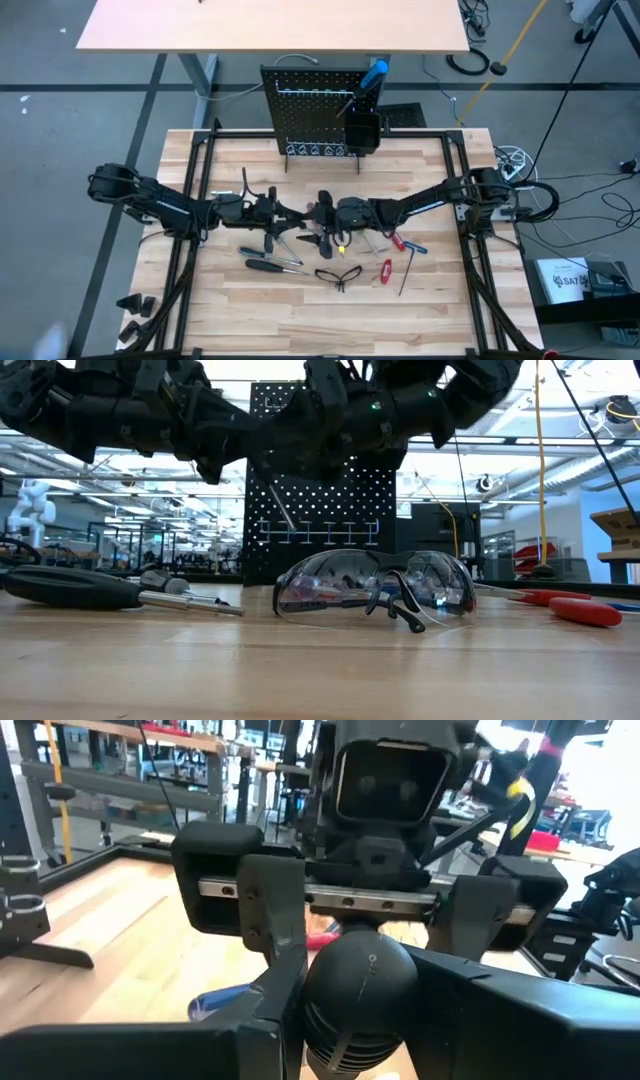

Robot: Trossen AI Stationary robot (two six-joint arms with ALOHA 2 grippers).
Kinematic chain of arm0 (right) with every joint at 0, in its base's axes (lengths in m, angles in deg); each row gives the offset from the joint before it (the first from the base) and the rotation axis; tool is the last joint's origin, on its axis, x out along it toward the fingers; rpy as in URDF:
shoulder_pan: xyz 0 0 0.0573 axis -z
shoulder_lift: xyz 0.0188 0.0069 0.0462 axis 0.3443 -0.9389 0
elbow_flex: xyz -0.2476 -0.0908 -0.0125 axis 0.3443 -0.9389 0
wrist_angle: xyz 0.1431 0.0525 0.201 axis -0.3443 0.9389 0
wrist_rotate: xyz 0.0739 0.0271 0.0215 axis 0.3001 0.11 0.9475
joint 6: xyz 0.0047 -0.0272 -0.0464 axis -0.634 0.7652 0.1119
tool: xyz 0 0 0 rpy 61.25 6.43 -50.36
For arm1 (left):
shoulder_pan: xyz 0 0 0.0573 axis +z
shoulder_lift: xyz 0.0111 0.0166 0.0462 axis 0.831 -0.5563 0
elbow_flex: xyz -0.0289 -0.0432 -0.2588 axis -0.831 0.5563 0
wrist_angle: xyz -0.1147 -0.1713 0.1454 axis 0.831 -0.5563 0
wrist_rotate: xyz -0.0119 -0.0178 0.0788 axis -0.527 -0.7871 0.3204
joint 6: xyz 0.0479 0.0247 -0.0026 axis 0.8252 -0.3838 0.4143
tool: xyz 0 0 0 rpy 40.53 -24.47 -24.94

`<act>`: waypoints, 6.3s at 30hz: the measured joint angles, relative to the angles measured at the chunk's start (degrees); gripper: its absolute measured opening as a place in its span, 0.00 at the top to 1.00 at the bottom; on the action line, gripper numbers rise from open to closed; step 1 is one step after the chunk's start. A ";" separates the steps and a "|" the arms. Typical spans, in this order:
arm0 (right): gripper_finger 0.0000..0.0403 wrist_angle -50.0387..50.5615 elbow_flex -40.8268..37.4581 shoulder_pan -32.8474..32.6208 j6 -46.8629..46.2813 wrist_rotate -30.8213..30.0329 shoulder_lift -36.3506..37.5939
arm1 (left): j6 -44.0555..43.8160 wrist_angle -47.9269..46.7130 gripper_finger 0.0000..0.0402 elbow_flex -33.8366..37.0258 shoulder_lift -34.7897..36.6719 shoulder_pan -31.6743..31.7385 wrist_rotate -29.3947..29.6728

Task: Hang tools onto peg board
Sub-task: Hang the black screwdriver onto the peg board

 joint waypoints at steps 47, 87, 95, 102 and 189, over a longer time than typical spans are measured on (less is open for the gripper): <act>0.86 2.05 -12.57 0.93 -6.78 -23.60 15.20 | -0.60 -5.26 0.29 8.20 17.29 1.17 8.31; 0.86 -59.46 -36.02 19.44 -22.96 -42.45 8.37 | 0.72 -4.31 0.29 10.72 22.97 1.26 13.69; 0.86 -59.51 -33.14 20.13 -18.21 -43.03 4.79 | 1.65 -4.91 0.29 10.72 22.97 1.26 13.68; 0.86 -59.53 -32.19 20.17 -17.18 -43.18 4.31 | 1.81 -5.67 0.29 10.71 22.97 1.26 13.76; 0.86 -51.02 -26.94 18.55 11.30 -42.73 -0.22 | 2.38 -8.86 0.29 10.68 22.97 1.28 15.17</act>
